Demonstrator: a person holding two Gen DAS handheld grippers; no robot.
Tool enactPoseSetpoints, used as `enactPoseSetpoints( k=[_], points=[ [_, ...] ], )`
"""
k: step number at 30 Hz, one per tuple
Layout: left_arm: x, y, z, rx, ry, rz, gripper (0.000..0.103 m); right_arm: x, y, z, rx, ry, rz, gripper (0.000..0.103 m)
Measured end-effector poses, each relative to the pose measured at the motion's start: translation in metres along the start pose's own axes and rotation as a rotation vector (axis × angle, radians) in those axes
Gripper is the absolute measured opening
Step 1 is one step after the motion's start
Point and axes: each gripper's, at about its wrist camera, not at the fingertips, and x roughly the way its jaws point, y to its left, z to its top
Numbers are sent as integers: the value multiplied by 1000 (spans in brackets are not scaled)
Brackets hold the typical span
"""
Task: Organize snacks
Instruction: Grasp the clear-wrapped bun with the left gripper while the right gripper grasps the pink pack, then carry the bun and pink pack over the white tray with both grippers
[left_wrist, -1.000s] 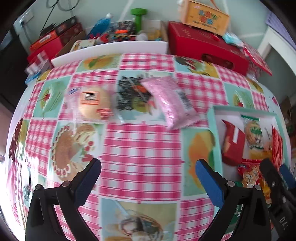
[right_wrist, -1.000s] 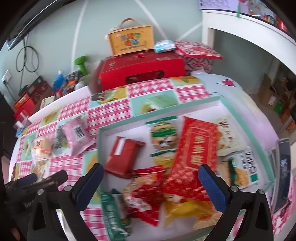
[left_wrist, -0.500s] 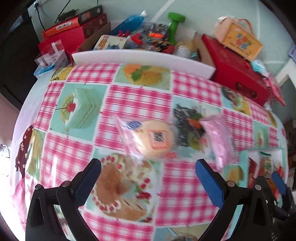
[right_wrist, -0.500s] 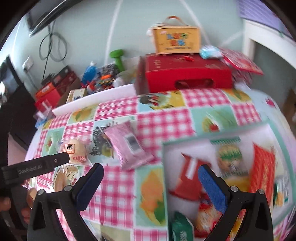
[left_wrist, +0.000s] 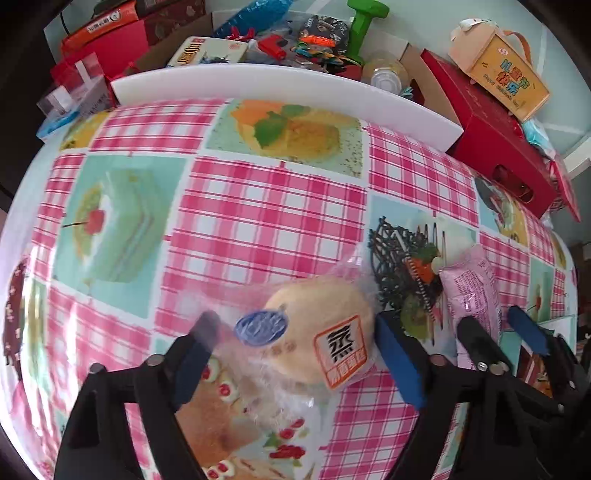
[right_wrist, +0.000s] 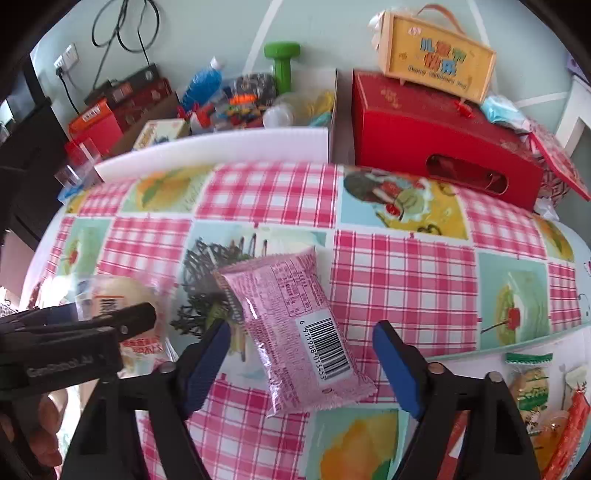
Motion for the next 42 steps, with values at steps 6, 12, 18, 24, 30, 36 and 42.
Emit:
enactPoseSetpoints(
  k=[6, 12, 18, 24, 30, 36, 42],
  points=[
    [3, -11, -4, 1, -20, -26, 64, 8, 4, -2, -12, 18, 2, 51],
    [-8, -8, -17, -38, -28, -42, 61, -9, 5, -13, -1, -3, 25, 42],
    [-39, -24, -39, -42, -66, -79, 61, -49, -3, -32, 37, -48, 54, 42],
    [-80, -70, -63, 28, -106, -144, 61, -107, -40, -57, 114, -116, 37, 42],
    [-98, -155, -83, 170, -95, -241, 61, -155, -114, -85, 229, -163, -96, 42],
    [-85, -234, -105, 298, -51, -289, 61, -159, -201, -115, 385, -109, -237, 42],
    [-56, -269, -107, 318, -10, -285, 62, -144, -244, -135, 458, -38, -259, 42]
  ],
)
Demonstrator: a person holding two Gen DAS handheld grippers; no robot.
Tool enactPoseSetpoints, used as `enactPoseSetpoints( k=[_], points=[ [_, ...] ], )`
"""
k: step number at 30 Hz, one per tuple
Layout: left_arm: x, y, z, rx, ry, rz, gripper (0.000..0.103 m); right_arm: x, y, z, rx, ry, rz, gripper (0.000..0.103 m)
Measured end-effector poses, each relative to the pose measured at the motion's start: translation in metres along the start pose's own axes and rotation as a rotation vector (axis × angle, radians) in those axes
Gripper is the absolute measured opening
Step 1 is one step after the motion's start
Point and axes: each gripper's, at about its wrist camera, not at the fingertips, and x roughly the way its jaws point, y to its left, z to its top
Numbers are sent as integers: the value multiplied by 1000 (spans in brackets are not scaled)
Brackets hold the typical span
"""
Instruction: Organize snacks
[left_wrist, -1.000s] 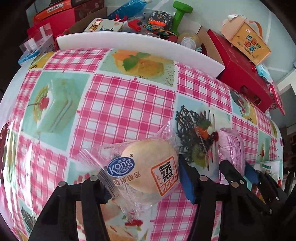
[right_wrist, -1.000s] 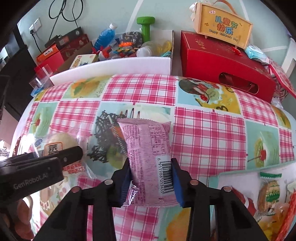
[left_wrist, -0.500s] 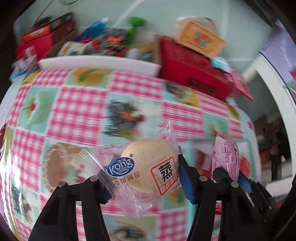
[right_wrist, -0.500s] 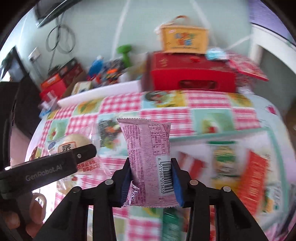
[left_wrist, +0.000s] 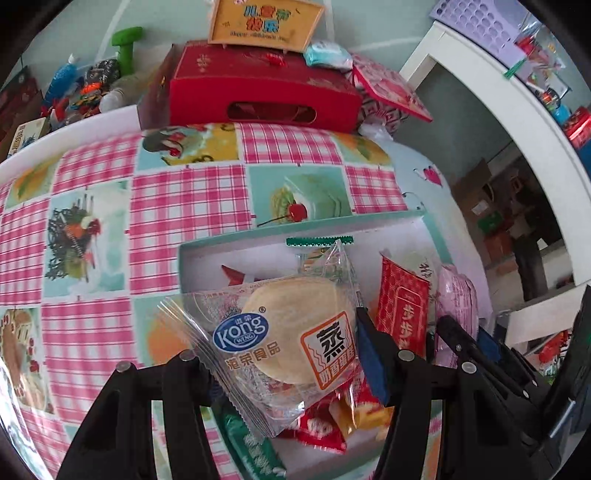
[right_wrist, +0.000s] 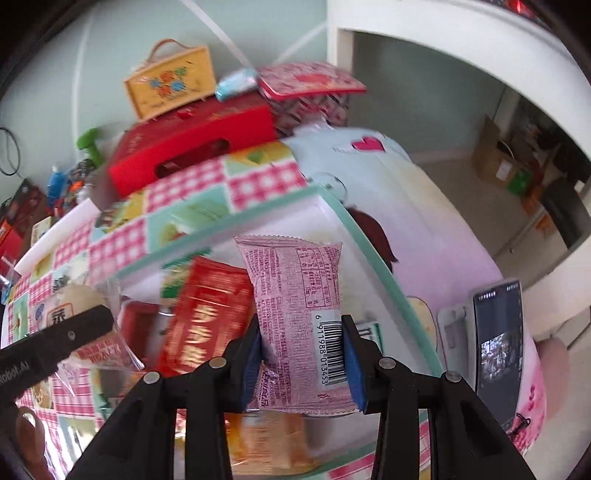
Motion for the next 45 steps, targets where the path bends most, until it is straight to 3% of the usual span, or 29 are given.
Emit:
enactPoseSetpoints(
  k=[3, 5, 10, 12, 19, 23, 26, 35, 45],
  points=[
    [3, -1, 1, -6, -10, -15, 68, 2, -3, -4, -3, 5, 13, 50],
    [-2, 3, -2, -5, -20, -29, 78, 1, -2, -6, -5, 4, 11, 58],
    [-25, 9, -15, -12, -55, -27, 80, -11, 3, -15, -8, -10, 10, 66],
    [-39, 14, -26, -11, -77, 11, 86, -18, 7, -21, -17, -18, 11, 77],
    [-76, 36, -70, -6, -156, 237, 98, -45, 30, -56, -47, -52, 44, 89],
    [-87, 58, -101, -31, -158, 297, 99, -56, 43, -82, -58, -65, 61, 91],
    [-88, 71, -121, -47, -145, 345, 99, -59, 52, -101, -71, -67, 73, 103],
    [-79, 99, -166, -94, -101, 345, 98, -57, 69, -144, -97, -61, 77, 103],
    [-60, 105, -181, -69, -32, 369, 98, -50, 74, -153, -108, -90, 68, 103]
  ],
)
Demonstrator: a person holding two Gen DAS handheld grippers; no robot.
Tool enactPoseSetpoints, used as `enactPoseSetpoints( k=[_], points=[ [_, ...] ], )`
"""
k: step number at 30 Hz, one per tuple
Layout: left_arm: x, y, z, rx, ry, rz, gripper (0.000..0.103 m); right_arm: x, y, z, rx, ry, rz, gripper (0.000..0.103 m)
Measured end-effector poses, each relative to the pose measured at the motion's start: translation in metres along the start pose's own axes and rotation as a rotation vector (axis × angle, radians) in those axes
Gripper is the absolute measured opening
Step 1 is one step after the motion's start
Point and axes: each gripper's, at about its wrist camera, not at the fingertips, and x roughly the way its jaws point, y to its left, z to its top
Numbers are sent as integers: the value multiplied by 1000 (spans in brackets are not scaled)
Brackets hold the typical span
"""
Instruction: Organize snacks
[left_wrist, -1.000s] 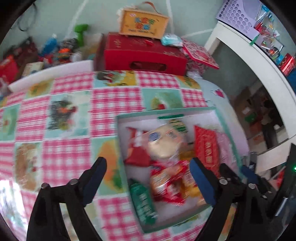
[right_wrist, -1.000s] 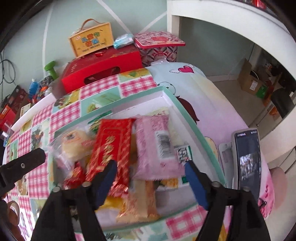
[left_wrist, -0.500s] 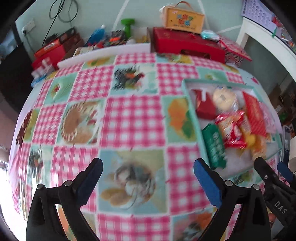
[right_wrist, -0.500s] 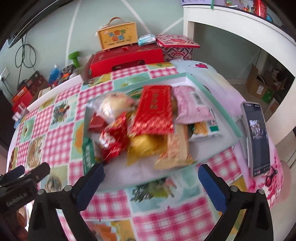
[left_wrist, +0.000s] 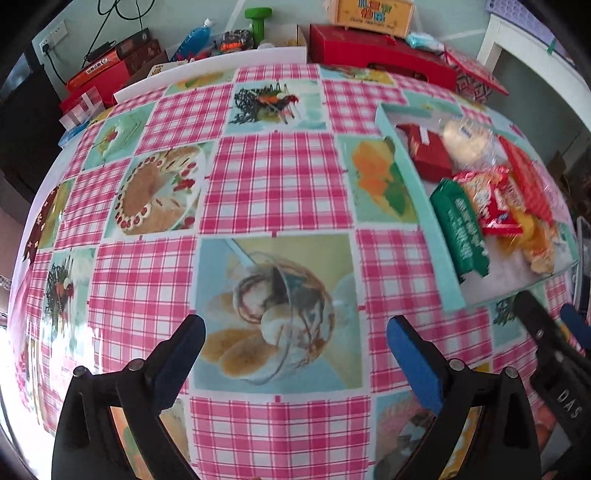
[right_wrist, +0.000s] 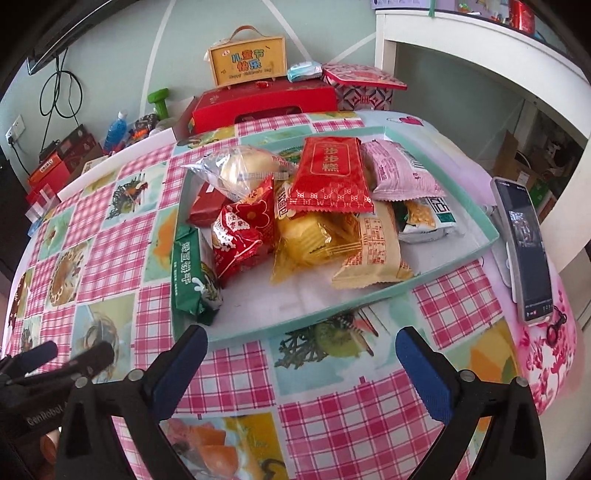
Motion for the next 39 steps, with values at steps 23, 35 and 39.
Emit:
enactPoseSetpoints(
  k=[23, 35, 39],
  points=[
    [-4, -3, 1, 30, -2, 68, 99, 1, 5, -6, -50, -13, -9, 103],
    [-6, -7, 1, 41, -10, 52, 99, 1, 2, -8, -44, -3, -13, 103],
    [-6, -7, 1, 39, -10, 49, 99, 1, 3, -8, -43, -3, -15, 103]
  ],
)
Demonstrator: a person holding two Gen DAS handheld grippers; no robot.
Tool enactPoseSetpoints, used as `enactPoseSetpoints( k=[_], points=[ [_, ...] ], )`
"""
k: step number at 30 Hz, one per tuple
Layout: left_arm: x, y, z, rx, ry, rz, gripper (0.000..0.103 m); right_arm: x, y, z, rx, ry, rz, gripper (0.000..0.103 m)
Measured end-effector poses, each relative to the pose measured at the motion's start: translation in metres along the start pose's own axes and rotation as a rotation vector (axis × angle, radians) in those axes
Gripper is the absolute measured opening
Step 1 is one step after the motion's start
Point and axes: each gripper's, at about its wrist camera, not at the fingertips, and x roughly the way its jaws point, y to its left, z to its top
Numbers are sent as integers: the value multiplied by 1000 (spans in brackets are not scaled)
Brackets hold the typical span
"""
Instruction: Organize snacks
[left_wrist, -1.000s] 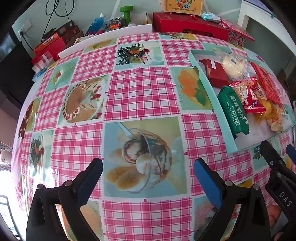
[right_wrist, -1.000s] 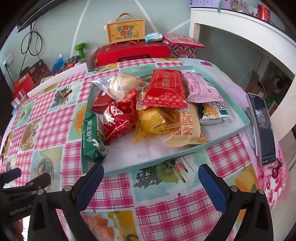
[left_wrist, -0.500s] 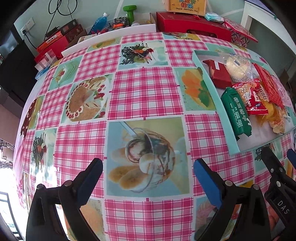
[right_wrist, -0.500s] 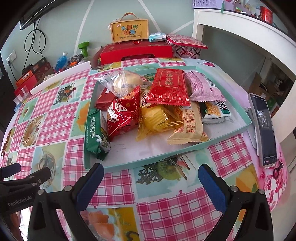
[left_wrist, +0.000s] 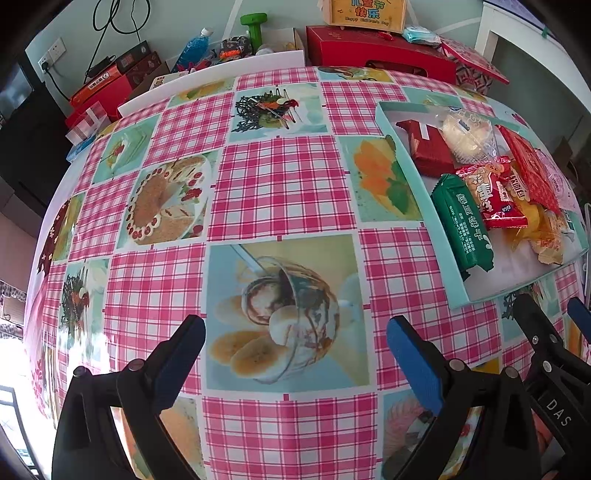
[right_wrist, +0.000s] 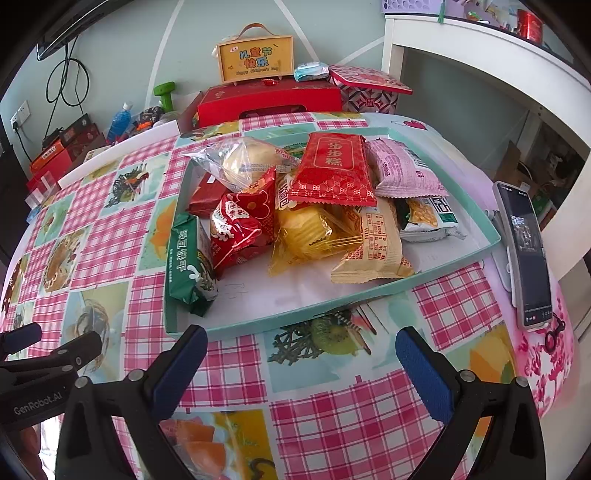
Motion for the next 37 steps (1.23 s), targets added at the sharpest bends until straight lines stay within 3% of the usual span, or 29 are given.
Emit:
enactPoseSetpoints(
  k=[29, 37],
  points=[
    [2, 3, 0, -24, 19, 2, 99, -1, -3, 0, 7, -1, -9, 103],
    [-3, 4, 1, -32, -7, 2, 99, -1, -4, 0, 8, -1, -9, 103]
  ],
)
